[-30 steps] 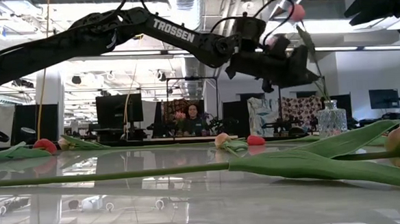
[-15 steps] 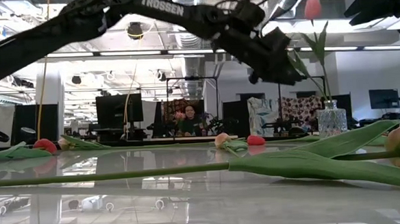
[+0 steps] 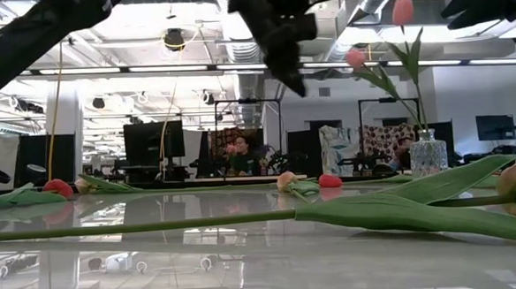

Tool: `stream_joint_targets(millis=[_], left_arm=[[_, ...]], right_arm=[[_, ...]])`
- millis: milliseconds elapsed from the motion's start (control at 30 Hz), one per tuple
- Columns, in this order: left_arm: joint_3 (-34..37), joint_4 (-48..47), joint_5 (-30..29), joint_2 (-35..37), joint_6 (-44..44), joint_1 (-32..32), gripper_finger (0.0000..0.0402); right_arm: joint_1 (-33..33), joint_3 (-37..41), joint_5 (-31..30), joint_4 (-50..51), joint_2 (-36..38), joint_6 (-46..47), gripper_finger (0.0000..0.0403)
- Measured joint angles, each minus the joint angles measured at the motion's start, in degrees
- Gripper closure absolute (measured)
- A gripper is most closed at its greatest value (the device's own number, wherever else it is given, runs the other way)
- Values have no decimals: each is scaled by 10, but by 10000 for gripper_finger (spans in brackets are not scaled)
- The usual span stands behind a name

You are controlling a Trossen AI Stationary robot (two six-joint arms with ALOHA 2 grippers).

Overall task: Sort flowers into vase by color
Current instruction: Put the pink flower in the transparent vase

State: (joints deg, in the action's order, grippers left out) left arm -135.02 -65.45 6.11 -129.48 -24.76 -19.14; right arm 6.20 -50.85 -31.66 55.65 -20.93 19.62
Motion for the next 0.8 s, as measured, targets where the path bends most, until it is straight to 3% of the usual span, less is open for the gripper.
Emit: stream_joint_targets(millis=[100, 233, 433, 667, 800], left_arm=[[0, -41, -14, 6, -11, -18, 251], [3, -28, 24, 3, 2, -67, 251], [72, 149, 78, 0, 78, -112, 251], [162, 312, 46, 0, 114, -112, 251], [205, 351, 40, 0, 117, -117, 251]], right_arm=[[0, 0, 0, -11, 0, 0, 137], [0, 0, 0, -24, 0, 0, 137], [0, 0, 0, -25, 0, 20, 137], [0, 0, 0, -24, 0, 43, 137], [0, 0, 0, -24, 0, 44, 137]])
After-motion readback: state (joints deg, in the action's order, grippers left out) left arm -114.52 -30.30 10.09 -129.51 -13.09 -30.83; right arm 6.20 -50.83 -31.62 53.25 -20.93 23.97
